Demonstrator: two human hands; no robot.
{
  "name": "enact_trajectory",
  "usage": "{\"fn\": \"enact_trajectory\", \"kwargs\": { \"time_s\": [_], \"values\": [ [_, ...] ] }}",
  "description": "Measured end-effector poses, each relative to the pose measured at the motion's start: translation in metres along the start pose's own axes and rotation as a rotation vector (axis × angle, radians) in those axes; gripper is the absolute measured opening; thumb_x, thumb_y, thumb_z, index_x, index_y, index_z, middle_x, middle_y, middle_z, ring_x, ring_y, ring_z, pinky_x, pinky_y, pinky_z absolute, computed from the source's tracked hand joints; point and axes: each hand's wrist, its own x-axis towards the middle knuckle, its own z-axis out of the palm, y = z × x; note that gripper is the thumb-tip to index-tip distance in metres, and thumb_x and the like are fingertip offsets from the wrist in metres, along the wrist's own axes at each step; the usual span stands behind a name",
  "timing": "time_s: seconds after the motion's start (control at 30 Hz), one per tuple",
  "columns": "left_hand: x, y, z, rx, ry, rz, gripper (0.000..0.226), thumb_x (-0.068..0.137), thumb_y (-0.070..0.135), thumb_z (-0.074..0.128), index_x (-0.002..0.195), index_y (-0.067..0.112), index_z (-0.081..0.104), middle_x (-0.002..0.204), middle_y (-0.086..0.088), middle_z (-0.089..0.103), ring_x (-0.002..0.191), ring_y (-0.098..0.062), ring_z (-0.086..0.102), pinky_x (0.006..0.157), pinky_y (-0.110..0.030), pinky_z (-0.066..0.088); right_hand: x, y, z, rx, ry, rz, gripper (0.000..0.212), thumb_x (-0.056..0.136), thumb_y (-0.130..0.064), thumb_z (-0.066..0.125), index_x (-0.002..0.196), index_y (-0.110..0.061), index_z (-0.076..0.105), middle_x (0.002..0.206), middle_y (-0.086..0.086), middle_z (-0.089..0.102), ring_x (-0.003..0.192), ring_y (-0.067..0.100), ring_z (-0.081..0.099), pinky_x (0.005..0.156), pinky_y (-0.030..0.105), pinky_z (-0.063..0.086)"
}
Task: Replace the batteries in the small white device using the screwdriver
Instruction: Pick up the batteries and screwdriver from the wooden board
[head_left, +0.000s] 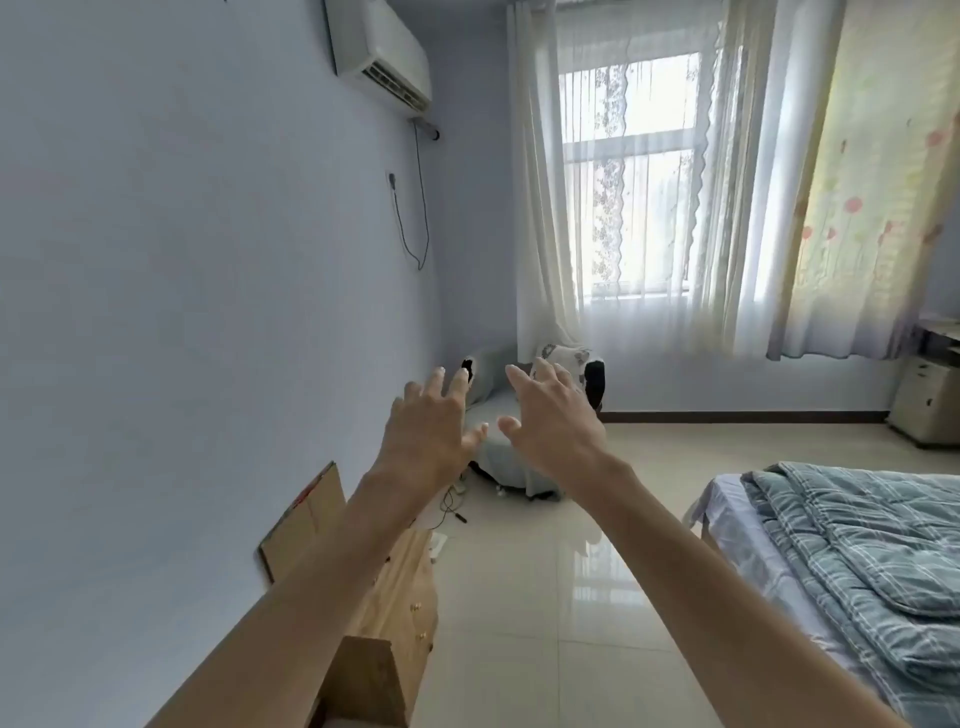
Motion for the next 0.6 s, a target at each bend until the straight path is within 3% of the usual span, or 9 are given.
{"fn": "enact_trajectory", "kwargs": {
  "time_s": [0.17,0.33,0.6],
  "values": [
    [0.064,-0.059,0.035,0.056,-0.025,-0.1,0.076,0.104,0.05,0.059,0.166,0.018,0.028,0.17,-0.013,0.031,0.149,-0.036,0.039,0.118,-0.048,0.045,0.074,-0.005,0.041,0.001,-0.062,-0.024,0.064,0.103,-0.031,0.065,0.158,-0.014,0.038,0.161,0.018,0.038,0.152,0.036,0.031,0.123,0.045,0.033],
    [0.123,-0.112,0.064,0.085,-0.034,-0.146,0.079,0.104,0.049,0.06,0.167,0.02,0.021,0.168,-0.014,0.034,0.147,-0.037,0.042,0.117,-0.05,0.047,0.151,-0.013,0.089,0.017,-0.048,-0.046,0.064,0.104,-0.028,0.066,0.159,-0.013,0.037,0.173,0.02,0.014,0.163,0.038,0.008,0.125,0.05,0.035],
    [0.198,-0.185,0.127,0.205,-0.072,-0.241,0.079,0.104,0.045,0.06,0.167,0.019,0.019,0.17,-0.014,0.031,0.148,-0.038,0.042,0.118,-0.051,0.045,0.272,-0.015,0.175,0.041,-0.133,-0.142,0.069,0.101,-0.031,0.068,0.158,-0.016,0.033,0.175,0.017,-0.001,0.163,0.037,0.0,0.122,0.051,0.038]
  ]
}}
